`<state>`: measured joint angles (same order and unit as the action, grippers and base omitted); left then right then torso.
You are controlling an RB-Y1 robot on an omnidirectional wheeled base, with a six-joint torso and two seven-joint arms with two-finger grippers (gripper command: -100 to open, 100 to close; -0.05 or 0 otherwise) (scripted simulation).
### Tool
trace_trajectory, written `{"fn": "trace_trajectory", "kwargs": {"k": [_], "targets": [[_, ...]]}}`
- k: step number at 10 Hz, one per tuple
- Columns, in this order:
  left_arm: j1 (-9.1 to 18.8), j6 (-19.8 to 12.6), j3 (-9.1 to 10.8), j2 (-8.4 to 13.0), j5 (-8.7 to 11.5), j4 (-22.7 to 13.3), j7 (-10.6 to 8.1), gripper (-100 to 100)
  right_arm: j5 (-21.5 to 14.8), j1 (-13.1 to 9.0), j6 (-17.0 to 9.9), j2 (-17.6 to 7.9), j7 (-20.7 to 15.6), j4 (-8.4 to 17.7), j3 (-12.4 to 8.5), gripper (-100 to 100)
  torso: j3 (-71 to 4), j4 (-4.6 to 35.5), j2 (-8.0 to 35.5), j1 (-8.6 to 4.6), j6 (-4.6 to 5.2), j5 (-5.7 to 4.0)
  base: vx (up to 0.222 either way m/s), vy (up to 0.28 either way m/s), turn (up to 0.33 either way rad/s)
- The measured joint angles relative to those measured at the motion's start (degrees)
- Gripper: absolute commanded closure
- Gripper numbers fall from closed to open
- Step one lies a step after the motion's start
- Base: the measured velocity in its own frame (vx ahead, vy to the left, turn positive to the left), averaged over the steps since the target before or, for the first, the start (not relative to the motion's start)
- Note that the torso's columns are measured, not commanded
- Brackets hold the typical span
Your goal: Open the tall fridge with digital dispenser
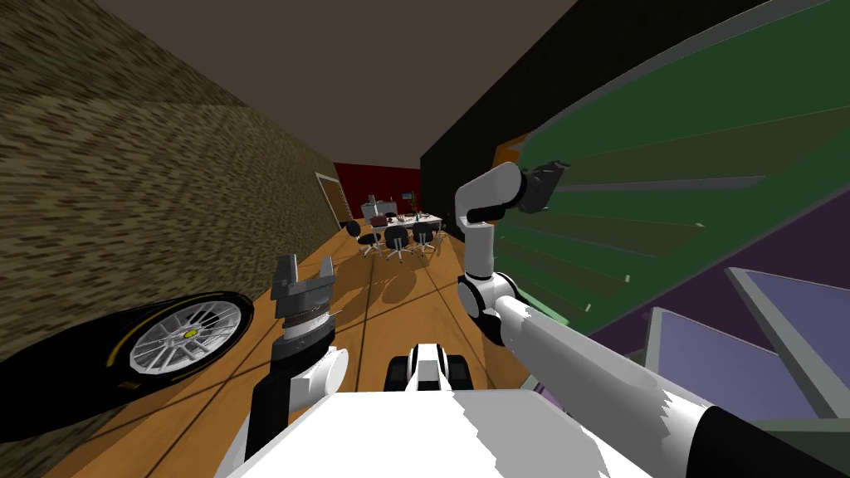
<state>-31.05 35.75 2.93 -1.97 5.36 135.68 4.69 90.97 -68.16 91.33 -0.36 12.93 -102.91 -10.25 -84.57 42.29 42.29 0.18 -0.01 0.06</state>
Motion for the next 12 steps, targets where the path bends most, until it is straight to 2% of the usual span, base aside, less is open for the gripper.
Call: {"fn": "trace_trajectory", "kwargs": {"k": [6,7,12], "targets": [[0.0,0.0,0.0,0.0,0.0,0.0,0.0,0,1.19,-7.7,1.68,-2.5,-6.68,1.0,-0.86,-100,0.0,-0.02,-0.01,-0.23,0.01,-0.08,0.032,0.011,-0.018],[0.0,0.0,0.0,0.0,0.0,0.0,0.0,0,1.19,-7.79,1.75,-2.52,-6.87,0.99,-0.85,0,0.03,-0.01,0.04,-0.22,0.01,-0.08,0.0,0.0,0.0],[0.01,0.0,0.0,0.0,0.0,0.0,0.0,0,1.19,-7.78,1.75,-2.52,-6.85,1.0,-0.85,0,0.0,-0.01,-0.01,-0.18,0.01,-0.06,0.0,0.0,0.0]]}}
